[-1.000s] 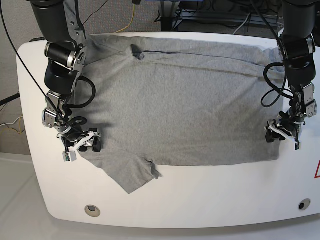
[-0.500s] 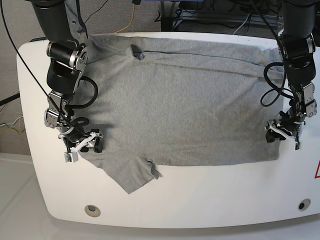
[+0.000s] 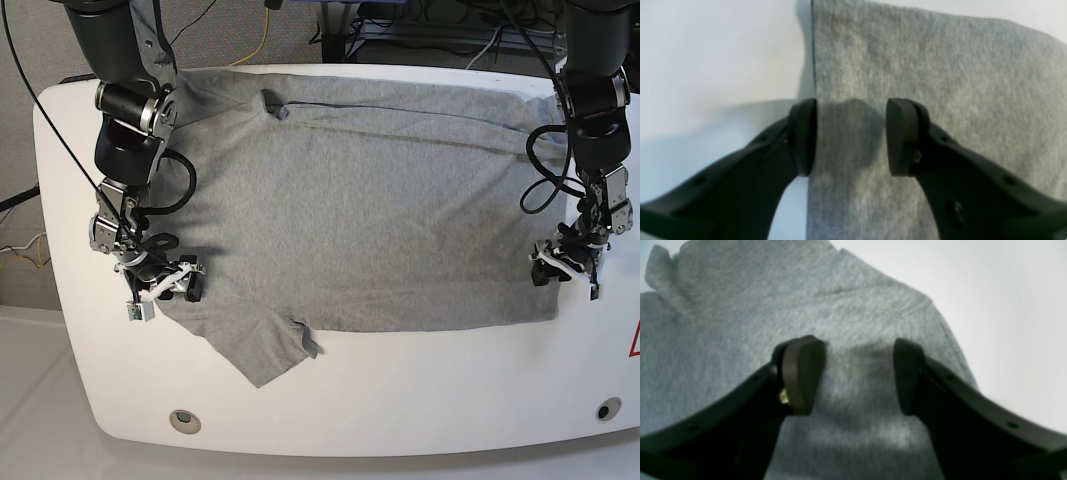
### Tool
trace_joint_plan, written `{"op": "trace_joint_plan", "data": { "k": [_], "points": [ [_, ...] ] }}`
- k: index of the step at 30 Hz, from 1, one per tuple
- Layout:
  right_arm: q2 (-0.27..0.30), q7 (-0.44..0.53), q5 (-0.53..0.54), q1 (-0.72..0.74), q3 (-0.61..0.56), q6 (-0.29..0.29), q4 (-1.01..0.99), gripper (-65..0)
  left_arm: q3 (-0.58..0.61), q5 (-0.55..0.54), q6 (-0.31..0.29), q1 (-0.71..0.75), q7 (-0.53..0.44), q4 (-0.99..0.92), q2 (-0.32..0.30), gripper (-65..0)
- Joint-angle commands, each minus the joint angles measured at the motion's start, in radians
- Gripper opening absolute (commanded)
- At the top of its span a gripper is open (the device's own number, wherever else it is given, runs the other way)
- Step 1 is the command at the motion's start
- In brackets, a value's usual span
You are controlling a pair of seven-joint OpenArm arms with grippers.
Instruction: Fold the T-shirt properly
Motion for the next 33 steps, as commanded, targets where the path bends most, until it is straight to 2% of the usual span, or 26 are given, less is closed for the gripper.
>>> {"op": "trace_joint_plan", "data": {
  "k": [1, 22, 33],
  "points": [
    [0.009, 0.017, 0.016, 0.025, 0.001, 0.015, 0.027, -30.3, -0.001, -0.005, -0.004, -0.024, -0.008, 0.006, -0.015, -34.2],
    [0.005, 0.012, 0.016, -0.025, 0.003, 0.023, 0.055, -29.6, 0.001, -0.002, 0.005, -0.030, 0.016, 0.010, -0.022, -33.9],
    [0.007, 0.014, 0.011, 0.016, -0.003, 0.015, -0.056, -29.5, 0.004, 0.001, 0.004, -0.019, 0.029, 0.009, -0.020, -33.3]
  ]
}}
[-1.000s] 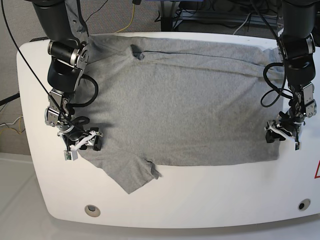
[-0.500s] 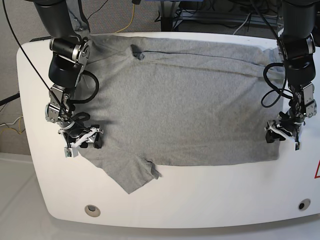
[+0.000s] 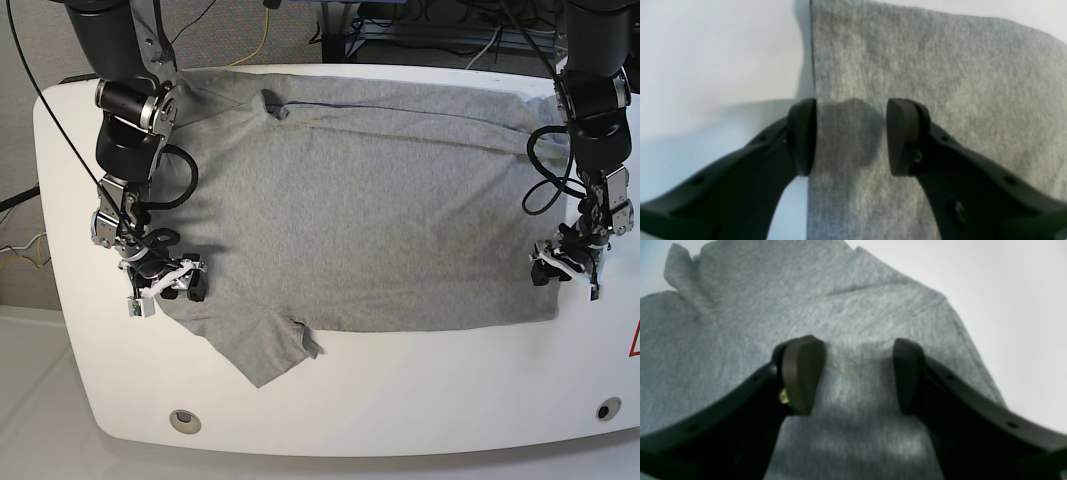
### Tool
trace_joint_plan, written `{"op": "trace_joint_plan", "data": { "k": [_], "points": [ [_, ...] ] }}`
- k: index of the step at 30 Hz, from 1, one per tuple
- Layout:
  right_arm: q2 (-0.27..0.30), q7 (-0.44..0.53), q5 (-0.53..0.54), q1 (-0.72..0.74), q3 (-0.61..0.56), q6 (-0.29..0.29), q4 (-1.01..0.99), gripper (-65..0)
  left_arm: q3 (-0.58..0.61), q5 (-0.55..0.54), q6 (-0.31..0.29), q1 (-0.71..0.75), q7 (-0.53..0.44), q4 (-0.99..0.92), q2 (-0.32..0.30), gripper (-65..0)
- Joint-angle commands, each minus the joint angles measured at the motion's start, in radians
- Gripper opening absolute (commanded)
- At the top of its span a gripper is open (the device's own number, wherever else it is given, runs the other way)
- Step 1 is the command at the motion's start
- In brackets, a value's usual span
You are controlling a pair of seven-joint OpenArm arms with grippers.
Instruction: Fold the T-shirt properly
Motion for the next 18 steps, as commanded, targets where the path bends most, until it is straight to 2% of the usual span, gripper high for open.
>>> {"op": "trace_joint_plan", "data": {
  "k": [1, 18],
  "points": [
    [0.005, -0.025, -0.015, 0.023, -0.002, -0.005, -0.011, -29.4, 0.002, 0.001, 0.000, -0.016, 0.012, 0.012, -0.018, -33.3],
    [0.002, -0.029, -0.020, -0.007, 0.001, 0.003, 0.001, -29.5, 0.002, 0.013, 0.006, -0.027, 0.007, -0.002, -0.019, -33.5]
  ]
}}
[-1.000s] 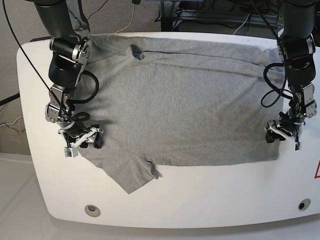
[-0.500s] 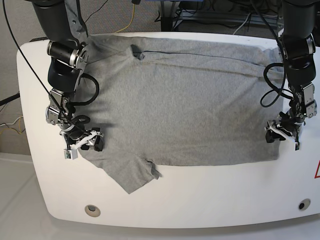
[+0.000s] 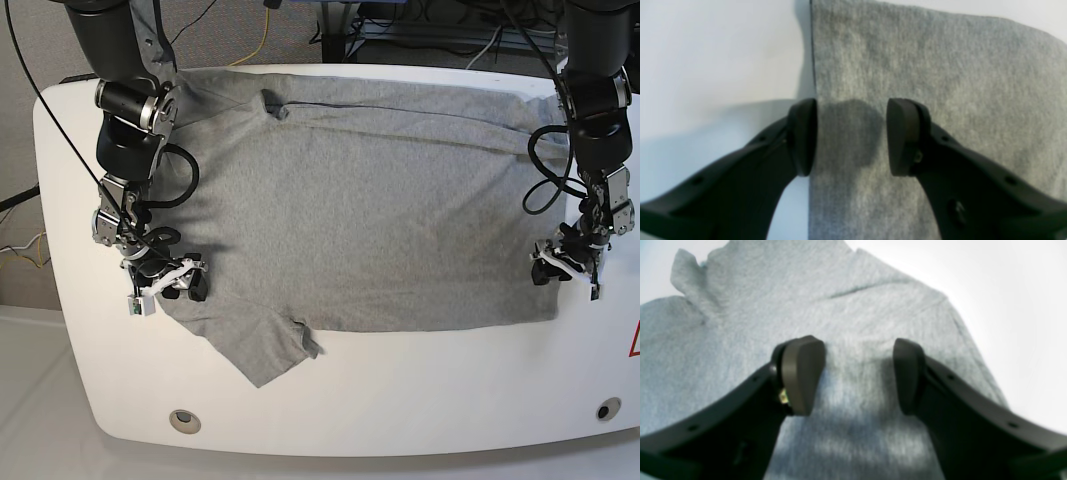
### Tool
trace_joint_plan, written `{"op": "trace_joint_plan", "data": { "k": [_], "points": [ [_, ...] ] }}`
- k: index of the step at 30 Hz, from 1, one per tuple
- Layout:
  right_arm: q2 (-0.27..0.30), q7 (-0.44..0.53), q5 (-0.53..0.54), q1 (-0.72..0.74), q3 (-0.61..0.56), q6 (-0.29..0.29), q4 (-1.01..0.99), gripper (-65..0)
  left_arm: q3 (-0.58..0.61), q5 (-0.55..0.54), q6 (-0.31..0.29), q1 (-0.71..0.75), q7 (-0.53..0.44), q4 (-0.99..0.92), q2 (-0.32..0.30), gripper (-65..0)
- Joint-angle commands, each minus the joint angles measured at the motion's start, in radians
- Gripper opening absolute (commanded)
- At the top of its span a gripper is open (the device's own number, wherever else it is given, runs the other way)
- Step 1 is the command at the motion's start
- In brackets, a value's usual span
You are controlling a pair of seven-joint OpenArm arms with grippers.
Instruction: Fold the T-shirt properly
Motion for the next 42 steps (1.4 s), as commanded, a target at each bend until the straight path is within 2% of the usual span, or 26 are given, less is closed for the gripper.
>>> {"op": "trace_joint_plan", "data": {
  "k": [1, 5, 7, 11, 21, 42],
  "points": [
    [0.005, -0.048, -0.024, 0.005, -0.003, 0.002, 0.005, -29.5, -0.001, 0.012, 0.011, -0.024, 0.008, 0.001, -0.015, -33.6],
    [0.005, -0.045, -0.023, 0.004, -0.001, 0.004, 0.005, -29.5, -0.003, 0.028, 0.034, -0.029, -0.006, -0.010, -0.015, -33.4],
    [0.009, -0.038, -0.016, 0.009, 0.004, 0.003, 0.012, -29.6, 0.002, 0.050, 0.082, -0.035, -0.036, -0.029, -0.017, -33.5],
    [0.009, -0.036, -0.015, 0.007, 0.006, 0.001, 0.019, -29.7, 0.002, 0.060, 0.095, -0.037, -0.047, -0.035, -0.017, -33.4],
    [0.017, -0.031, -0.011, 0.011, 0.004, 0.000, 0.019, -29.9, 0.003, 0.040, 0.034, -0.026, -0.025, -0.021, -0.014, -33.8],
    [0.020, -0.022, 0.000, 0.003, 0.002, 0.003, 0.035, -29.4, 0.001, 0.020, 0.034, -0.022, -0.018, -0.005, -0.015, -33.6]
  ]
}}
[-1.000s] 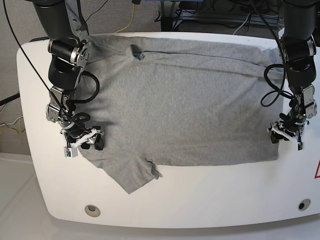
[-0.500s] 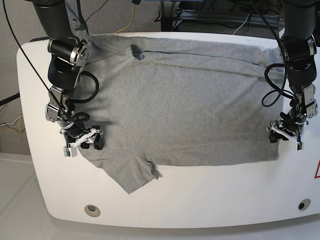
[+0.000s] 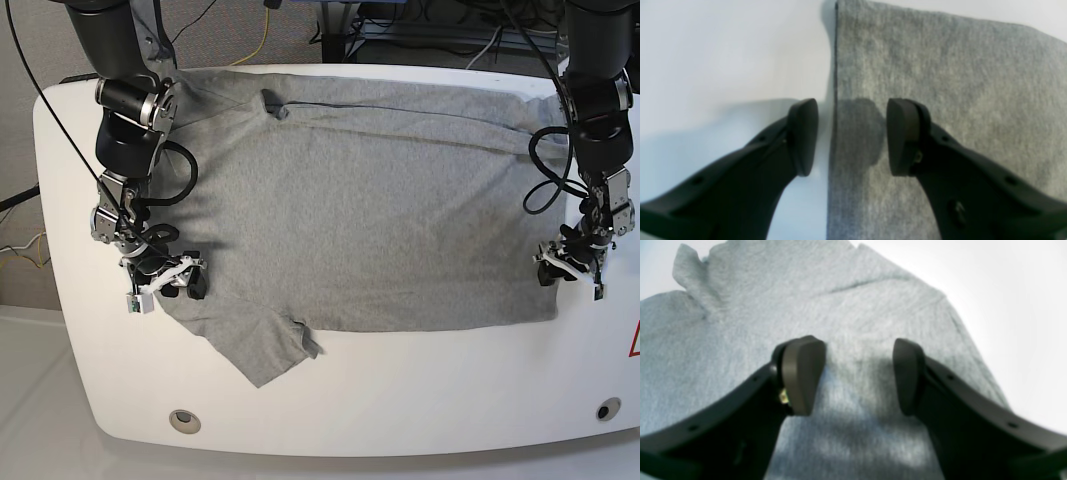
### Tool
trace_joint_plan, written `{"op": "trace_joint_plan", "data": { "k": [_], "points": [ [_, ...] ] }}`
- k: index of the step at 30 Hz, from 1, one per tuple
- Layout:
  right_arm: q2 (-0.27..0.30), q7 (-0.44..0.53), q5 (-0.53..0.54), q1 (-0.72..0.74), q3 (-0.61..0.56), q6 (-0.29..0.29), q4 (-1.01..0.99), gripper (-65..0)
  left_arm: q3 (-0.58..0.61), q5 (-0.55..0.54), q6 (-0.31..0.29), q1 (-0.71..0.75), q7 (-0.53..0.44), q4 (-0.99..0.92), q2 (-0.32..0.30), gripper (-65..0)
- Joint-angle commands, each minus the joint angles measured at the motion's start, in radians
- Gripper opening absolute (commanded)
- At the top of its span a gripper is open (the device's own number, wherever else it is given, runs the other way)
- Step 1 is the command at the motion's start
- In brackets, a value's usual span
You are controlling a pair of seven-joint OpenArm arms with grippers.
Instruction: Fold the T-shirt properly
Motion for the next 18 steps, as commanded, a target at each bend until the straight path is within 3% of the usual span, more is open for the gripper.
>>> {"op": "trace_joint_plan", "data": {
  "k": [1, 18],
  "points": [
    [0.015, -0.021, -0.007, 0.016, 0.000, -0.001, 0.010, -29.4, -0.003, -0.003, -0.003, -0.015, 0.022, 0.020, -0.013, -33.6],
    [0.011, -0.020, 0.007, 0.012, 0.003, 0.006, 0.016, -29.4, 0.001, -0.058, 0.001, -0.008, 0.054, 0.091, 0.010, -33.9]
  ]
}}
